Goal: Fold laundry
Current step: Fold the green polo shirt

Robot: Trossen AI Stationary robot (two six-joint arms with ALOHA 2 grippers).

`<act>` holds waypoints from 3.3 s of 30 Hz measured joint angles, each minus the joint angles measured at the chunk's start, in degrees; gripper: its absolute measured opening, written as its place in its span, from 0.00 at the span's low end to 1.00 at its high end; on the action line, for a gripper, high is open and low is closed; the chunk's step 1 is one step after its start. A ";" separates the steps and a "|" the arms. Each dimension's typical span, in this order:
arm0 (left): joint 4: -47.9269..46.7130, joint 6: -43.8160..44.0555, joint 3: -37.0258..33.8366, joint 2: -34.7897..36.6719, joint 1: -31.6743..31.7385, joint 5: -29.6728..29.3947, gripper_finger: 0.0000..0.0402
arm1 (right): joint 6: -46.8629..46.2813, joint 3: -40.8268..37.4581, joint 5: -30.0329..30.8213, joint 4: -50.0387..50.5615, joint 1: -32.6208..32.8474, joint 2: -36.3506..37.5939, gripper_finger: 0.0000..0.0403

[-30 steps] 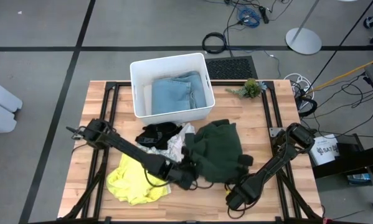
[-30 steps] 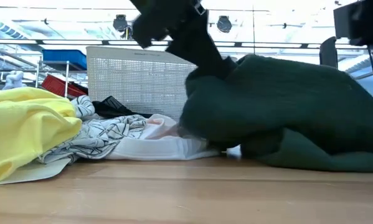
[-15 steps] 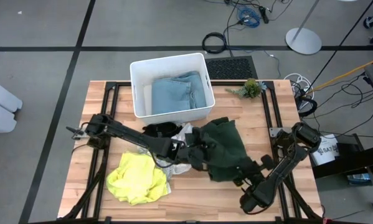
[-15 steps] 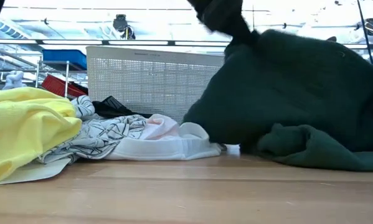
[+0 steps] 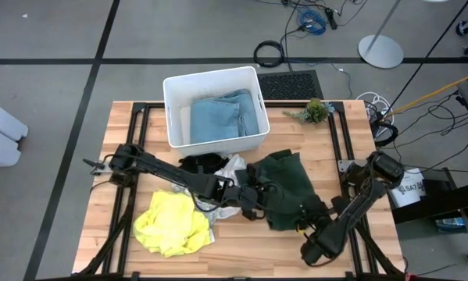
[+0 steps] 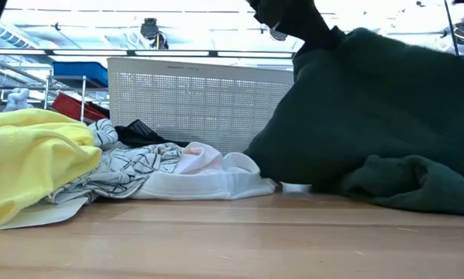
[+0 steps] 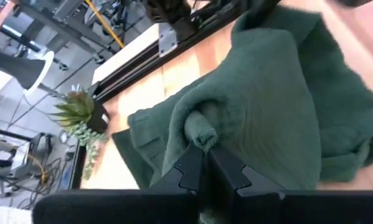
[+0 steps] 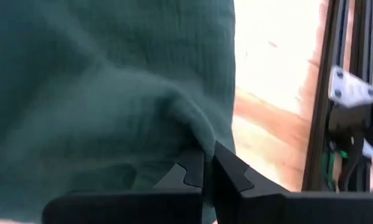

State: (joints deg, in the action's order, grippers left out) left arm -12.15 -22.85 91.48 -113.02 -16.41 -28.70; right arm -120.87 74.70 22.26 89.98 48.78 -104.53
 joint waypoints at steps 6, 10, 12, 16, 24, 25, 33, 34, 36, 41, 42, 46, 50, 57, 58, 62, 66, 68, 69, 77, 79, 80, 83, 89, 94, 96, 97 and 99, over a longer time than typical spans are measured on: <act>-0.25 -0.07 -0.02 0.15 -0.74 -1.32 0.04 | 10.35 0.00 1.26 0.07 -3.39 4.39 0.03; -0.39 -0.06 -0.02 0.40 -0.91 -3.07 0.04 | 15.47 0.00 -1.95 -0.28 -4.26 7.34 0.12; -0.79 -0.07 -0.04 0.40 -0.94 -3.80 0.04 | 16.99 0.00 -3.61 -0.65 -4.11 9.07 0.19; -1.28 -0.09 -0.03 0.40 -0.80 -3.94 0.04 | 21.77 0.00 -7.82 -3.43 -3.20 11.99 0.35; -1.24 -0.09 -0.04 0.40 0.36 -3.37 0.04 | 46.09 0.03 -1.23 -22.31 -0.11 12.83 0.55; -1.24 -0.09 -0.04 0.40 0.36 -3.31 0.04 | 46.74 0.02 -1.08 -22.22 -0.15 11.92 0.56; -1.83 -0.08 -0.04 0.40 0.31 -3.04 0.04 | 44.84 -0.02 -1.09 -13.86 -0.83 6.78 0.51; -1.99 -0.04 -0.04 0.40 0.31 -3.00 0.04 | 44.63 -0.02 -1.01 -13.50 -0.83 6.71 0.51; -2.03 -0.02 -0.04 0.40 0.31 -2.93 0.04 | 43.70 -0.02 -0.39 -12.16 -0.83 6.31 0.50; -1.89 1.09 -0.04 0.40 0.27 -1.12 0.04 | 44.67 -1.41 0.84 -12.82 -1.94 4.48 0.49; -1.86 1.26 -0.04 0.40 0.27 -1.11 0.04 | 45.37 -2.06 0.00 -14.07 -2.37 4.30 0.49; -1.87 1.40 -0.04 0.40 0.20 -1.08 0.04 | 46.37 -4.89 -1.43 -16.39 -3.77 4.13 0.49; -1.88 1.46 -0.04 0.40 0.01 -1.08 0.04 | 43.55 -5.79 -2.16 -12.09 -4.77 4.13 0.40; -0.65 -1.56 -0.06 0.40 0.66 -1.58 0.04 | 41.14 -5.74 1.23 -5.32 -5.44 5.91 0.02; 0.64 -3.74 -0.07 0.40 1.09 -2.48 0.04 | 38.84 -5.75 1.54 -2.60 -5.62 6.12 0.01; 7.24 -13.21 -0.06 1.10 2.98 -5.61 0.04 | 28.18 -6.45 2.71 -0.69 -5.56 7.39 0.00; 7.43 -10.36 1.81 1.48 3.65 1.27 0.04 | 14.77 -6.92 -0.35 0.11 -3.23 7.91 0.00; 6.51 -7.44 1.78 0.83 3.30 6.89 0.04 | 8.57 -7.73 -2.61 -0.18 -0.96 7.80 0.00; 6.30 -6.17 1.61 0.16 3.02 8.47 0.04 | 5.64 -8.36 -4.01 -0.18 0.26 7.84 0.00; 7.38 -1.58 0.96 -8.54 0.00 13.93 0.04 | -4.06 -12.02 -13.58 -0.10 6.75 7.58 0.00; 8.82 -1.47 0.92 -11.21 -0.82 14.91 0.04 | -3.78 -11.78 -13.26 -0.10 7.13 7.63 0.00; 10.20 -1.29 0.90 -12.44 -1.20 15.38 0.04 | -3.26 -11.63 -12.88 -0.18 7.18 7.63 0.00; 14.84 -0.15 0.88 -14.47 -2.35 16.77 0.04 | -2.24 -11.61 -12.43 0.13 7.25 7.65 0.00; 18.95 0.53 0.98 -15.27 -4.88 22.16 0.05 | -1.06 -11.54 -11.36 -0.58 7.23 7.65 0.00; 19.88 0.26 1.09 -15.27 -6.79 22.00 0.16 | -1.25 -11.65 -12.67 0.95 7.23 7.68 0.00; 18.27 0.28 2.12 -15.23 -7.03 21.90 0.23 | -1.28 -11.65 -12.61 0.49 7.25 7.69 0.00; 18.19 1.09 2.53 -15.14 -6.99 21.48 0.27 | -1.26 -11.65 -12.55 0.37 7.25 7.69 0.00; 18.35 3.84 3.25 -14.97 -6.89 18.57 0.35 | -1.28 -11.65 -12.40 0.45 7.25 7.69 0.00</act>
State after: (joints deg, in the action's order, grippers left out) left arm 6.20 -19.01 94.73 -127.99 -23.30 -10.13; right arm -122.14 63.05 9.86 90.43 56.03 -96.84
